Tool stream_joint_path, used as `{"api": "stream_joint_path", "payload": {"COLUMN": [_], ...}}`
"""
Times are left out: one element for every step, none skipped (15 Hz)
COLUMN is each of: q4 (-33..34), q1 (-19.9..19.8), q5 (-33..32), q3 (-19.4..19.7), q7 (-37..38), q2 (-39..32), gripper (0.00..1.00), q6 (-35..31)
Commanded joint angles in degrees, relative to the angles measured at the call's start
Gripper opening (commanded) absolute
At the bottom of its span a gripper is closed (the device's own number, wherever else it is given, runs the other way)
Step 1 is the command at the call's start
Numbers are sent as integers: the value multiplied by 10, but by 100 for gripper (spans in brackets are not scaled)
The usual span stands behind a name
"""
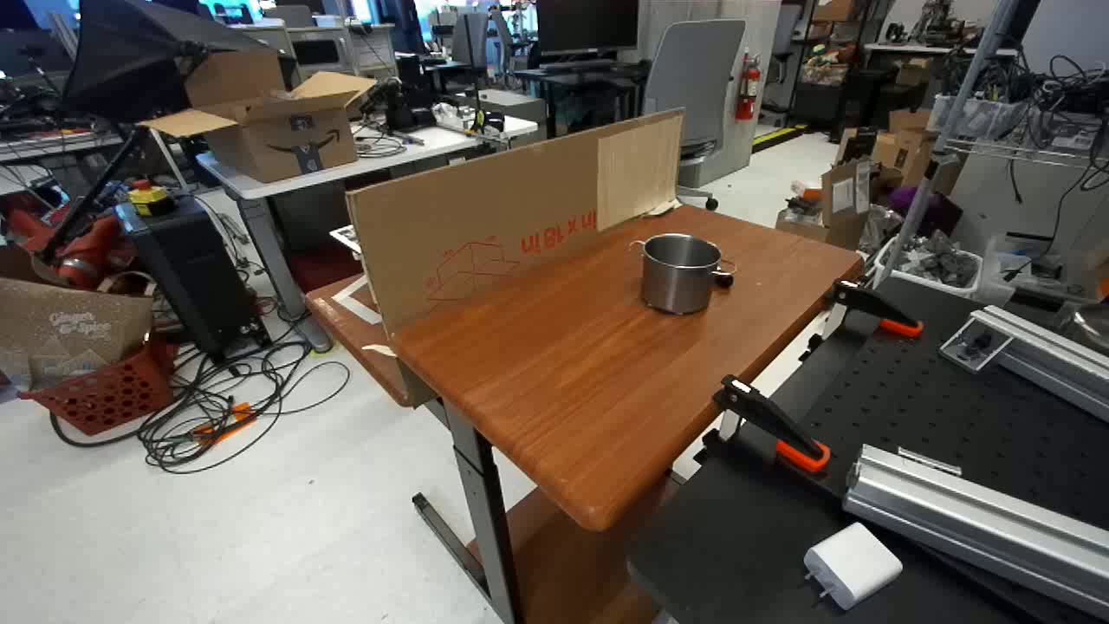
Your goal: Put the marker in the pot
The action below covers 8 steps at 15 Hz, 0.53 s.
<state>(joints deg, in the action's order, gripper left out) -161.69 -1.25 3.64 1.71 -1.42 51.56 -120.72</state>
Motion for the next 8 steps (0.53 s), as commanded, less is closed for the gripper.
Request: {"api": "stream_joint_path", "payload": {"q4": [-11, -26, -32, -31, -28, -27, -27, -27], "q1": [1, 1, 1, 1, 1, 1, 1, 1], "q5": [-2, -2, -2, -2, -2, -2, -2, -2], "q3": [1, 1, 1, 1, 1, 1, 1, 1], "q7": [1, 1, 1, 1, 1, 1, 1, 1], "q2": [-2, -4, -6, -7, -7, -7, -7, -7], "gripper": [100, 100, 100, 100, 100, 100, 100, 100], "q6": [9, 9, 9, 9, 9, 9, 9, 9]}}
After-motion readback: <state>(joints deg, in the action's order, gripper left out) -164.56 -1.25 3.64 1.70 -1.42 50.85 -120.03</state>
